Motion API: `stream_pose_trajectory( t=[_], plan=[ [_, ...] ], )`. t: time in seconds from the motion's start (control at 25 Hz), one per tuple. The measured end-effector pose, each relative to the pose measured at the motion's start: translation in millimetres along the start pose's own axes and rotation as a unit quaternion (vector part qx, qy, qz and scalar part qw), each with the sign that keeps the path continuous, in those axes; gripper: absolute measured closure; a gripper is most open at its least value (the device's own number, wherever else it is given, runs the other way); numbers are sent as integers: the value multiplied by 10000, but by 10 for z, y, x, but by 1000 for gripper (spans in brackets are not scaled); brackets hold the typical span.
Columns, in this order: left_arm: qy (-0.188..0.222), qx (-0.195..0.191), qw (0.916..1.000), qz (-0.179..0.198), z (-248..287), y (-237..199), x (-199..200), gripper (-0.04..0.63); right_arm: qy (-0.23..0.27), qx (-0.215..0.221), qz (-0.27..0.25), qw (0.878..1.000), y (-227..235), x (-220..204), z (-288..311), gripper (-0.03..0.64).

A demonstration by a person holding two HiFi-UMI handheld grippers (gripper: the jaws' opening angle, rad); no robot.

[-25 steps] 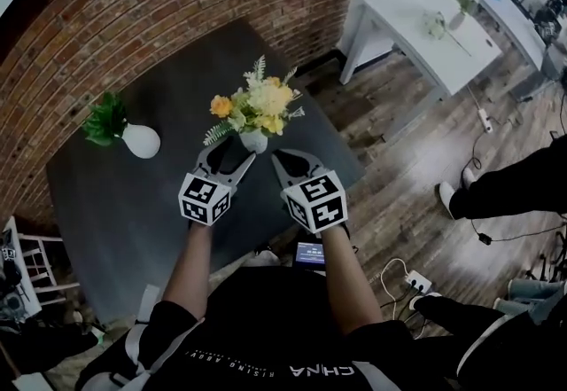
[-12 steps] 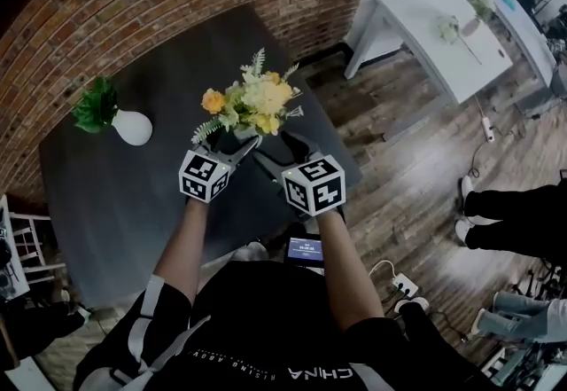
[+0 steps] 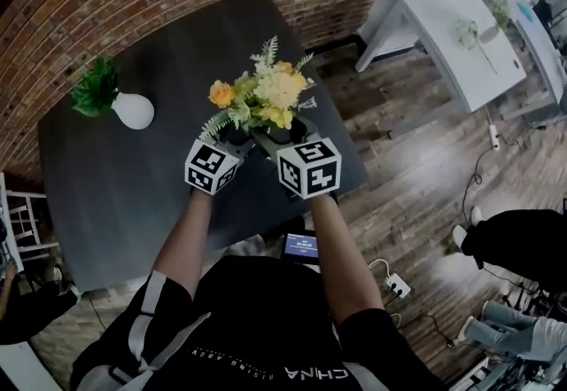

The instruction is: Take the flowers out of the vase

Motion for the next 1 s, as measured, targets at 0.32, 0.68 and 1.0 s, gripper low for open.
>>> stream_pose_trajectory(
  t=[0.32, 0.68, 1.0],
  plan=[
    [-35, 80, 9998, 151, -9, 11, -31, 298, 125, 132, -97, 9998, -64, 68, 255, 327],
    [-105, 29, 9995, 295, -8, 23, -35, 298, 470, 189, -398, 9979, -114, 248, 274, 343],
    [-159, -8, 9993, 330, -11, 18, -36, 298, 591, 209, -606, 9962, -168, 403, 205, 440]
  ],
)
Point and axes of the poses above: the fingertips, and each gripper's own axes: z forward along the fingers, y to its right, x out of its top, the point moved 3 cm from there along -z, backward along the fingers, and after that the axes turned 7 degrees about x, right-handed, at the moved point
